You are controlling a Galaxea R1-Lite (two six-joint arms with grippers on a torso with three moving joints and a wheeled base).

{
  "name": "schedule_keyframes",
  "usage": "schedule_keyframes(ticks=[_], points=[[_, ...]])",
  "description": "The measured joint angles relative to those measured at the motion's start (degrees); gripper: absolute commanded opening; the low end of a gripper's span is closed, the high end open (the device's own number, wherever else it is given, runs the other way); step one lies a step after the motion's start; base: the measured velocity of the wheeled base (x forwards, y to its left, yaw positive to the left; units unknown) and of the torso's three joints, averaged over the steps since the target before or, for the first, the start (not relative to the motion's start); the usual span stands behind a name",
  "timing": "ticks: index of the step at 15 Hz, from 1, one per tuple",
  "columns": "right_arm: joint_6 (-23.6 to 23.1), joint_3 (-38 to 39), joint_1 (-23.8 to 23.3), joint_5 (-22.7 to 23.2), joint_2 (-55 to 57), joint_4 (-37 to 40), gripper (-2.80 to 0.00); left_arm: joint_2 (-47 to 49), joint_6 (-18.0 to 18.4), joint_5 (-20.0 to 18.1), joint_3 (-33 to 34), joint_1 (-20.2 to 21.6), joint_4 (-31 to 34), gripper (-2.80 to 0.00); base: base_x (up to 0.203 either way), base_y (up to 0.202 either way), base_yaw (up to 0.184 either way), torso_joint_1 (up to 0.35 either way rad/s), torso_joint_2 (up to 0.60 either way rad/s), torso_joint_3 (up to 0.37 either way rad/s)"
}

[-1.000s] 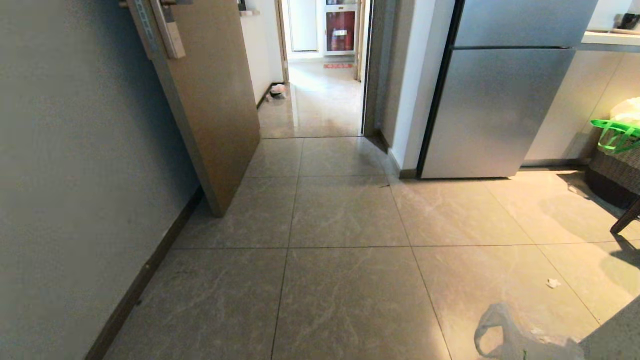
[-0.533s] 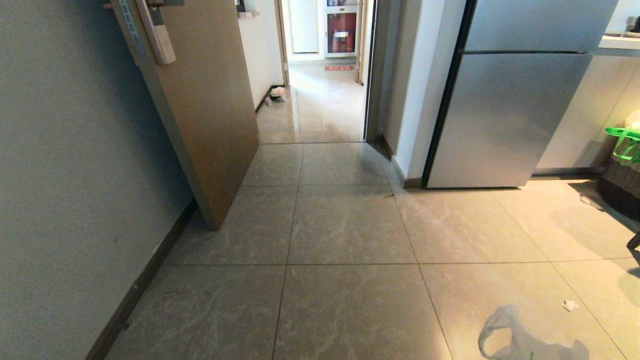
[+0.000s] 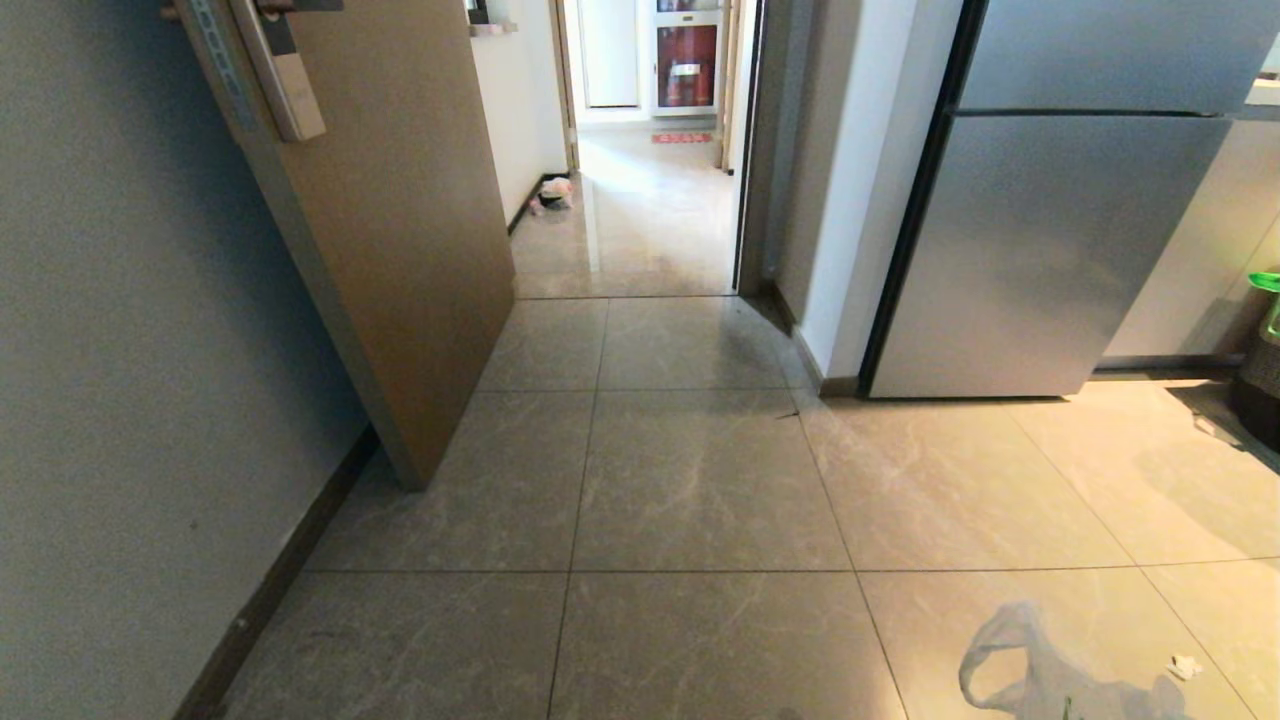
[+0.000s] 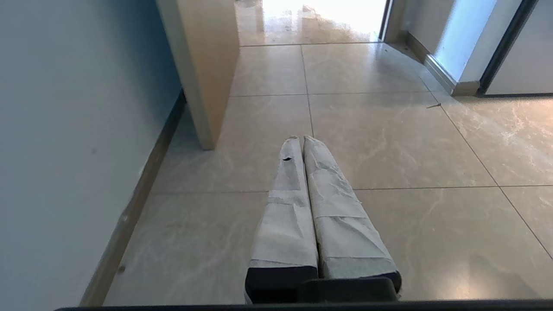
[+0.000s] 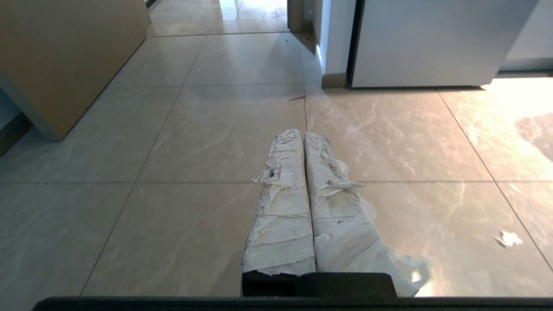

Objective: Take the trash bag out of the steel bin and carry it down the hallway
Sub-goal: Put the trash bag at the door

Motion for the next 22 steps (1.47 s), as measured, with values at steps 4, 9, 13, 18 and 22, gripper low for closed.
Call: schedule_keyframes(ticks=[4, 9, 13, 18, 22], points=[[0.0, 0.0, 0.0, 0.0, 0.0, 0.0, -2.80, 0.0, 0.0, 0.0, 0.0, 0.0, 0.0, -2.80, 0.192, 0.000, 0.001, 0.002, 0.00, 0.001], [0.0, 0.0, 0.0, 0.0, 0.0, 0.0, -2.80, 0.0, -0.1, 0.0, 0.0, 0.0, 0.0, -2.80, 0.191, 0.000, 0.002, 0.002, 0.00, 0.000], [0.0, 0.0, -0.1, 0.0, 0.0, 0.0, -2.80, 0.0, 0.0, 0.0, 0.0, 0.0, 0.0, -2.80, 0.192, 0.000, 0.000, 0.002, 0.00, 0.003], [0.0, 0.0, 0.0, 0.0, 0.0, 0.0, -2.80, 0.0, 0.0, 0.0, 0.0, 0.0, 0.0, -2.80, 0.193, 0.000, 0.001, 0.002, 0.00, 0.006], [0.0, 0.0, -0.1, 0.0, 0.0, 0.0, -2.80, 0.0, 0.0, 0.0, 0.0, 0.0, 0.0, -2.80, 0.191, 0.000, 0.001, 0.002, 0.00, 0.005]])
